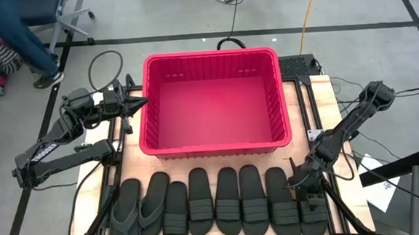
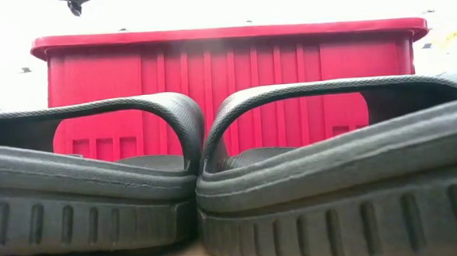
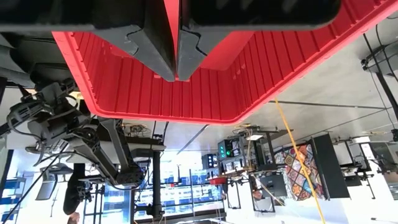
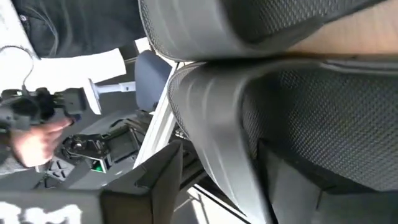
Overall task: Pick and place slides into bin
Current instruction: Put the black slide into the red bin
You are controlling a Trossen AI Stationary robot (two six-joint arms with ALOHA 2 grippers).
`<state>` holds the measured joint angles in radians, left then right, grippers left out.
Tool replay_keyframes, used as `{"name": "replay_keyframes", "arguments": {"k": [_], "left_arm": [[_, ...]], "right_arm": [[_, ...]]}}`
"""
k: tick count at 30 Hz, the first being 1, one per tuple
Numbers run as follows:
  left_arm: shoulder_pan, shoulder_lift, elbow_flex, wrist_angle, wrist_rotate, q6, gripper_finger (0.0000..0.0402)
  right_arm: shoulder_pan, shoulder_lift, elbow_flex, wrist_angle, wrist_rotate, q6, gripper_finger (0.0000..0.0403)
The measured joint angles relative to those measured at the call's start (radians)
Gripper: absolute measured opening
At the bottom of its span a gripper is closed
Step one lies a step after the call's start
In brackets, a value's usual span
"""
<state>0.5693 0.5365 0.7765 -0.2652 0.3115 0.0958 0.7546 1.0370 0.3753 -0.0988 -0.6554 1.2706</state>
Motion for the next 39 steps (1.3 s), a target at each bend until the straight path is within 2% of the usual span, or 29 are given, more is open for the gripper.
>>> {"name": "replay_keyframes", "arguments": {"k": [4,8,10,15,25,29,35,39], "left_arm": [[0.0,0.0,0.0,0.0,0.0,0.0,0.0024],[0.0,0.0,0.0,0.0,0.0,0.0,0.0024],[0.0,0.0,0.0,0.0,0.0,0.0,0.0024],[0.0,0.0,0.0,0.0,0.0,0.0,0.0024],[0.0,0.0,0.0,0.0,0.0,0.0,0.0024],[0.0,0.0,0.0,0.0,0.0,0.0,0.0024],[0.0,0.0,0.0,0.0,0.0,0.0,0.0024],[0.0,0.0,0.0,0.0,0.0,0.0,0.0024]], "right_arm": [[0.001,0.0,-0.059,0.082,-0.001,0.088,0.0127],[0.001,0.0,-0.09,0.182,-0.01,0.14,0.0033],[0.001,-0.002,-0.09,0.225,-0.012,0.149,0.0013],[0.001,-0.033,-0.07,0.229,-0.008,0.21,0.0007],[0.001,-0.139,0.038,0.027,0.011,0.231,0.0004],[0.0,-0.168,0.099,-0.073,0.033,0.216,0.0003],[0.0,-0.179,0.157,-0.081,0.038,0.191,0.0002],[0.0,-0.179,0.227,-0.084,0.088,0.131,0.0001]]}}
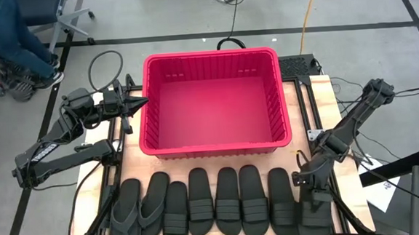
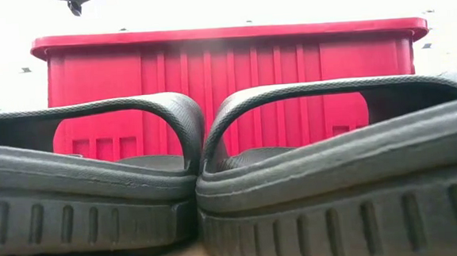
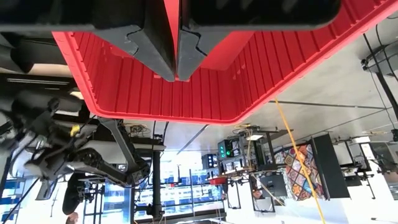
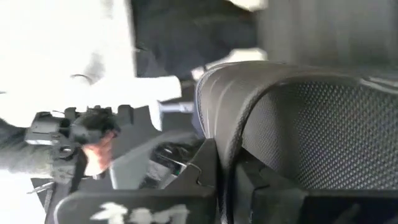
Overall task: Pick and place slides into bin
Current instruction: Put the black slide into the red bin
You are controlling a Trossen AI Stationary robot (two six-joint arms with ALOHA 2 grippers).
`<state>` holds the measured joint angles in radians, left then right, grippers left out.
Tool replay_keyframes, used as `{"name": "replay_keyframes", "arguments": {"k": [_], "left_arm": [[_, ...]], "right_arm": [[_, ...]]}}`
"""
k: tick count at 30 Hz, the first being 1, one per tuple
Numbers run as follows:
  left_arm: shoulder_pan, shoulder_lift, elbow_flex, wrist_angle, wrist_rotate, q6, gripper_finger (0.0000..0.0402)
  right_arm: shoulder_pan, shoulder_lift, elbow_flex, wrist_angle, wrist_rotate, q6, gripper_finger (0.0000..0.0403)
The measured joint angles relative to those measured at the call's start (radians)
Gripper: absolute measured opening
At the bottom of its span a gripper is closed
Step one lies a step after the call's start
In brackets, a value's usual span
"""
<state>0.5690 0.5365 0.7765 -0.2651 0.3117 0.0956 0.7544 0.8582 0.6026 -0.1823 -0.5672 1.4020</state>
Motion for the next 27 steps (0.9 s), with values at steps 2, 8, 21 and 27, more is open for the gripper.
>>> {"name": "replay_keyframes", "arguments": {"k": [2,8,21,27], "left_arm": [[0.0,0.0,0.0,0.0,0.0,0.0,0.0024],[0.0,0.0,0.0,0.0,0.0,0.0,0.0024],[0.0,0.0,0.0,0.0,0.0,0.0,0.0024],[0.0,0.0,0.0,0.0,0.0,0.0,0.0024]], "right_arm": [[0.0,0.005,0.066,-0.067,0.039,-0.037,0.0001],[-0.035,0.061,0.35,-0.413,0.12,-0.169,0.0001],[-0.436,0.287,1.105,-0.905,0.826,-0.947,0.0003],[-0.685,0.35,1.389,-0.889,0.922,-1.239,0.0003]]}}
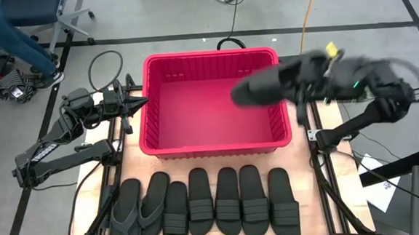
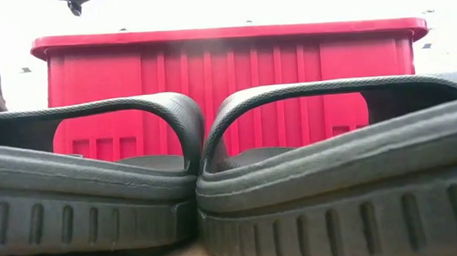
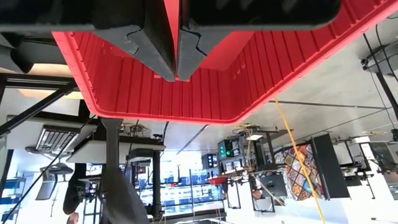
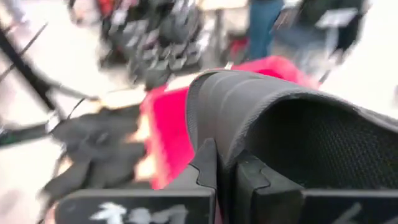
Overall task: Pick and place slides into bin
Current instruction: Put the black slide into the red bin
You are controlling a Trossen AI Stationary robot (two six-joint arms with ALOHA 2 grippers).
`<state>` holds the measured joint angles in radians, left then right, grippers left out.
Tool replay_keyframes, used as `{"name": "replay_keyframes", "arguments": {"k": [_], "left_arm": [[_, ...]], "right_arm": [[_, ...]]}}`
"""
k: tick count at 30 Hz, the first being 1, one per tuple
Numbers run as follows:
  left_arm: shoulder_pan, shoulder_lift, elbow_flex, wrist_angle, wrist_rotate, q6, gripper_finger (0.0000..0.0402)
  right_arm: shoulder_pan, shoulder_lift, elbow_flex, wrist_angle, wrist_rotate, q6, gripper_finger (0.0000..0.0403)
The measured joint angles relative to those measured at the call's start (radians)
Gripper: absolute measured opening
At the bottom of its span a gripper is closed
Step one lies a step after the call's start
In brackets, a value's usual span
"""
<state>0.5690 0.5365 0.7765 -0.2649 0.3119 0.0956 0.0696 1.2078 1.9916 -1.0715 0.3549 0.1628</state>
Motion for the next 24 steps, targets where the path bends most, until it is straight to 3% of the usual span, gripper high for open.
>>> {"name": "replay_keyframes", "arguments": {"k": [4,9,13,16,20,24], "left_arm": [[0.0,0.0,0.0,0.0,0.0,-0.031,0.0024],[0.0,0.0,0.0,0.0,0.0,-0.065,0.0024],[0.0,0.0,0.0,0.0,0.0,-0.078,0.0024],[0.0,0.0,0.0,0.0,0.0,-0.076,0.0024],[0.0,0.0,0.0,0.0,0.0,-0.079,0.0024],[0.0,0.0,0.0,0.0,-0.006,-0.079,0.0024]], "right_arm": [[-0.188,0.06,0.142,-0.076,-0.039,-0.121,0.0002],[-0.46,0.18,0.297,-0.212,-0.27,-0.256,0.0002],[-0.62,0.3,0.324,-0.367,-0.494,-0.369,0.0002],[-0.681,0.407,0.317,-0.518,-0.645,-0.538,0.0003],[-0.689,0.473,0.271,-0.501,-0.739,-0.737,0.0003],[-0.699,0.532,0.226,-0.495,-0.729,-0.867,0.0003]]}}
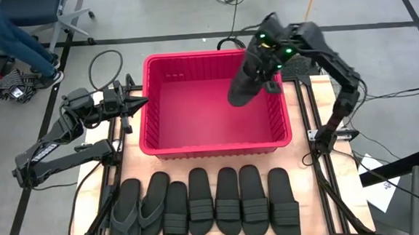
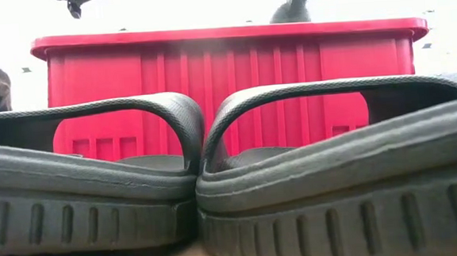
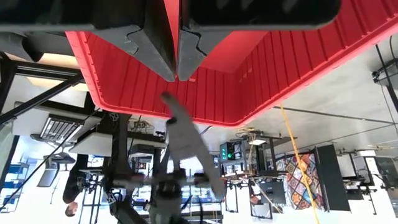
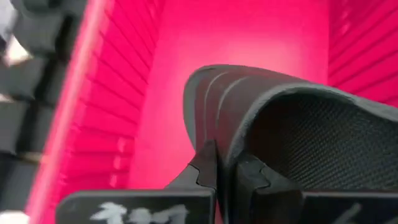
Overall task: Pick and place slides into bin
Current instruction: Put the black slide into the red bin
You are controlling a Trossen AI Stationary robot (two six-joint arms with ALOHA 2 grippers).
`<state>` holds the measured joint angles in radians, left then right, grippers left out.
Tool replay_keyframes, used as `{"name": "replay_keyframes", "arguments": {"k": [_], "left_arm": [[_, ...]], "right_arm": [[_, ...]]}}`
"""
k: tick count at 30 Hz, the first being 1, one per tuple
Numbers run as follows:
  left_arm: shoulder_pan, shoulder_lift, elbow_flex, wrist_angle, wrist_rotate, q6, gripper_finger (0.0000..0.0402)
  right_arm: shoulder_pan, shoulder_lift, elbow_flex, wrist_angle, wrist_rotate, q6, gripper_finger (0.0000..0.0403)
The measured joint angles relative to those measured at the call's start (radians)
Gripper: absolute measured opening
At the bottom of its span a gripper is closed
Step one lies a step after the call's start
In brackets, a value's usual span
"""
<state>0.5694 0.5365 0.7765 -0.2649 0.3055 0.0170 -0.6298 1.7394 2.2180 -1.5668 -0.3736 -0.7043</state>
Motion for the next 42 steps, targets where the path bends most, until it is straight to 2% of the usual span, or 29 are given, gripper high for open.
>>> {"name": "replay_keyframes", "arguments": {"k": [4,12,18,24,35,42], "left_arm": [[0.0,0.0,0.0,0.0,0.0,-0.014,0.0024],[0.0,0.0,0.0,0.0,-0.001,-0.058,0.0024],[0.0,0.0,0.0,0.0,-0.001,-0.073,0.0024],[0.0,0.0,0.0,0.0,-0.001,-0.074,0.0024],[0.0,0.0,0.0,0.0,-0.001,-0.075,0.0024],[0.0,0.0,0.0,0.0,-0.001,-0.109,0.0024]], "right_arm": [[-0.019,0.043,-0.105,0.002,0.01,-0.065,0.0003],[-0.026,0.043,-0.39,0.003,0.006,-0.101,0.0003],[-0.025,0.043,-0.545,0.076,0.029,-0.129,0.0004],[-0.025,0.044,-0.618,0.139,0.034,-0.178,0.0004],[-0.038,0.095,-0.657,0.147,0.028,-0.257,0.0004],[-0.055,0.104,-0.673,0.217,0.028,-0.235,0.0004]]}}
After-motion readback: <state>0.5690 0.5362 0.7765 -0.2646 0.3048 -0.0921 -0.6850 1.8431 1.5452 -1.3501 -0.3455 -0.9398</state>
